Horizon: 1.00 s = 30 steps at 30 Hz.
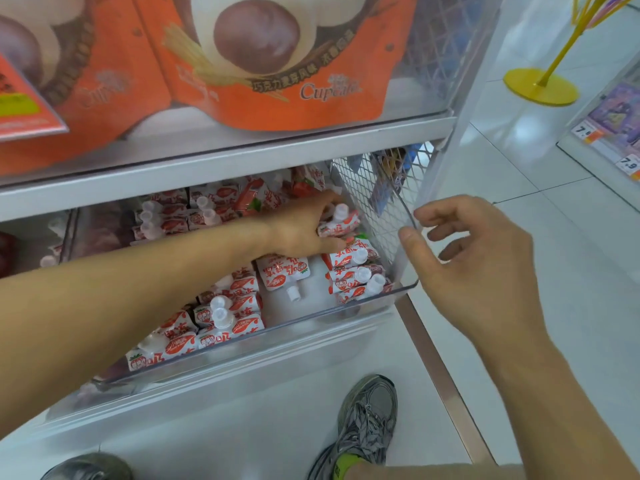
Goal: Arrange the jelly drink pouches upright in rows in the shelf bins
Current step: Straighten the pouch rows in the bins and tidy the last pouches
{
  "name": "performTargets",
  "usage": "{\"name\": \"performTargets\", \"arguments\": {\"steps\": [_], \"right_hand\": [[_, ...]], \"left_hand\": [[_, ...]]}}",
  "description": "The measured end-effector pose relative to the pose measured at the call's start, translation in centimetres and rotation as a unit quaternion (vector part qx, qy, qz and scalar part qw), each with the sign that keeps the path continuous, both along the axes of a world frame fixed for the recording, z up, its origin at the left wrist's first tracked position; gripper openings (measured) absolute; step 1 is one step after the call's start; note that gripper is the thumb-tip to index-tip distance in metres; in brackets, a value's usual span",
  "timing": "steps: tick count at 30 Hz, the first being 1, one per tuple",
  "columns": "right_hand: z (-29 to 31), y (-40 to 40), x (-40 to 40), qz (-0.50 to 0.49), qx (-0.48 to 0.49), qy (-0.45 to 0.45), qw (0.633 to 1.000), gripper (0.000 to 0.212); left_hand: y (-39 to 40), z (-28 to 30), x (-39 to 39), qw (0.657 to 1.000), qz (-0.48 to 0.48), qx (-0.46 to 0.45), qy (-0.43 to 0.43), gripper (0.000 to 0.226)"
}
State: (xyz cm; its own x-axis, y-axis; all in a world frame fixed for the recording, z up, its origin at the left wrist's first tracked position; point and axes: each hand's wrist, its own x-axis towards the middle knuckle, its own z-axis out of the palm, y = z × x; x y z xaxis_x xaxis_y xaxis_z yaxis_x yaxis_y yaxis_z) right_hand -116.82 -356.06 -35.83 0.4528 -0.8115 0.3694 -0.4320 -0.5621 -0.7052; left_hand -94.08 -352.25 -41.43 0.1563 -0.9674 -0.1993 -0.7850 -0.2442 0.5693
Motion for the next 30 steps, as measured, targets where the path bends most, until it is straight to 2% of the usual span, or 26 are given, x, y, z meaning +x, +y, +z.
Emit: {"name": "performTargets", "arguments": {"steps": [2, 4, 8, 10, 12, 14, 15, 17, 19, 21, 22, 24, 26, 30], "right_hand": [[-0.6, -0.7, -0.2, -0.007, 0.075, 0.043, 0.996, 0.021], [-1.2, -0.9, -0.2, -0.006, 0.131, 0.077, 0.988, 0.029], [-1.8, -1.3, -0.2, 0.004, 0.129, 0.100, 0.987, 0.032], [-2.0, -1.5, -0.1, -0.006, 0.130, 0.100, 0.986, 0.029], [-2.0, -1.4, 0.2, -0.027, 0.108, 0.079, 0.991, 0.026], [-1.5, -0.7, 0.6, -0.054, 0.020, 0.021, 0.998, 0.022], [-1.1, -0.1, 0.7, -0.053, -0.019, -0.019, 0.998, 0.020], [-0.3, 1.0, 1.1, 0.002, -0.024, -0.063, 0.998, 0.015], [-0.4, 1.6, 1.5, 0.091, -0.006, -0.005, 0.996, 0.015], [-1.1, 1.5, 2.3, 0.150, -0.024, 0.142, 0.978, 0.036], [-1.6, 1.4, 2.8, 0.173, -0.040, 0.200, 0.964, 0.044], [-1.9, 1.1, 4.1, 0.189, -0.062, 0.265, 0.943, 0.045], [-1.7, 1.0, 4.9, 0.181, -0.076, 0.283, 0.939, 0.035], [-1.2, 1.7, 4.0, 0.160, -0.106, 0.261, 0.946, 0.013]], "left_hand": [[-0.1, -0.1, 0.5, 0.999, -0.011, 0.046, -0.011, 0.045], [-0.2, -0.1, 0.6, 0.996, -0.028, 0.062, 0.052, 0.038], [-0.2, -0.2, -0.3, 0.988, -0.069, 0.054, 0.129, 0.052], [-0.3, -0.4, -0.4, 0.988, -0.090, 0.047, 0.118, 0.058], [-0.4, -0.7, -0.2, 0.989, -0.096, 0.036, 0.111, 0.050], [-0.5, -1.0, 0.0, 0.990, -0.082, 0.030, 0.113, 0.039], [-0.5, -1.1, 0.1, 0.991, -0.072, 0.024, 0.112, 0.039], [-0.4, -1.5, 0.2, 0.991, -0.054, 0.007, 0.120, 0.042], [-0.1, -1.6, 0.3, 0.988, -0.033, -0.010, 0.149, 0.043], [0.1, -1.7, 0.4, 0.986, -0.040, -0.019, 0.162, 0.035], [0.2, -1.6, 0.3, 0.987, -0.048, -0.020, 0.153, 0.030], [0.4, -1.3, 0.4, 0.990, -0.060, -0.014, 0.126, 0.024], [0.5, -1.1, 0.6, 0.993, -0.064, 0.003, 0.104, 0.025], [0.3, -1.0, 0.6, 0.992, -0.062, 0.016, 0.108, 0.037]]}}
